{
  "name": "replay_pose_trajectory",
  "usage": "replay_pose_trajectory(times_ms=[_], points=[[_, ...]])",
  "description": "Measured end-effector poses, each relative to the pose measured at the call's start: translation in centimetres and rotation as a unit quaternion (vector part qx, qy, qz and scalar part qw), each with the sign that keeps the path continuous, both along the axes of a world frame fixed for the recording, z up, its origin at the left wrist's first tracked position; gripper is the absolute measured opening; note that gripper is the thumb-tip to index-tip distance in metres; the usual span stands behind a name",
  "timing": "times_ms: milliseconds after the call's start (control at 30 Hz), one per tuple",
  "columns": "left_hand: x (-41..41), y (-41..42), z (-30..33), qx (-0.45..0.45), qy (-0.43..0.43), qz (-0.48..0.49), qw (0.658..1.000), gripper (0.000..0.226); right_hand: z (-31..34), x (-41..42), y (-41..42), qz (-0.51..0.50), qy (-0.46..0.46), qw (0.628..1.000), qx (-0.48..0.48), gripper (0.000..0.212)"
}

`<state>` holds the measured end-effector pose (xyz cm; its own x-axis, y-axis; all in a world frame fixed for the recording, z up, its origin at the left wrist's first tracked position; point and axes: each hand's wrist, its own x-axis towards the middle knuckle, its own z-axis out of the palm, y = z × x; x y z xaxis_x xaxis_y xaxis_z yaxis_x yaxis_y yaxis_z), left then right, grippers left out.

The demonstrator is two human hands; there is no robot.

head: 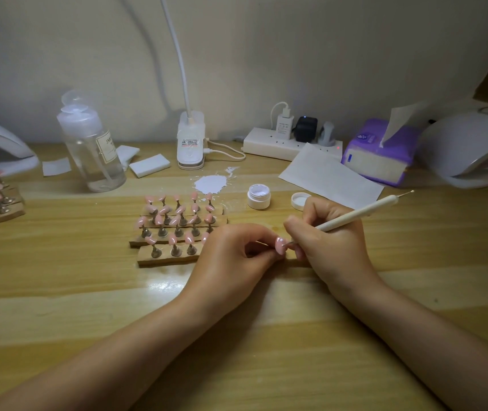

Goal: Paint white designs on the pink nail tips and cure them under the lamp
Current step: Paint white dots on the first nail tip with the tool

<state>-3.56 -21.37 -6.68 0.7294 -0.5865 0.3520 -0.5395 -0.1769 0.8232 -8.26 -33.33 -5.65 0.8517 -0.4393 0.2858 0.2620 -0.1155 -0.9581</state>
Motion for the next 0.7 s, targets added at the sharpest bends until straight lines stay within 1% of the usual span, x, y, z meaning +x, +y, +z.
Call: replay_pose_trajectory(times_ms=[700], points=[[0.02,-0.04,0.01,0.003,-0.001,-0.002,1.0,0.007,-0.02,0.05,0.0,-0.002,0.001,1.0,-0.008,0.034]])
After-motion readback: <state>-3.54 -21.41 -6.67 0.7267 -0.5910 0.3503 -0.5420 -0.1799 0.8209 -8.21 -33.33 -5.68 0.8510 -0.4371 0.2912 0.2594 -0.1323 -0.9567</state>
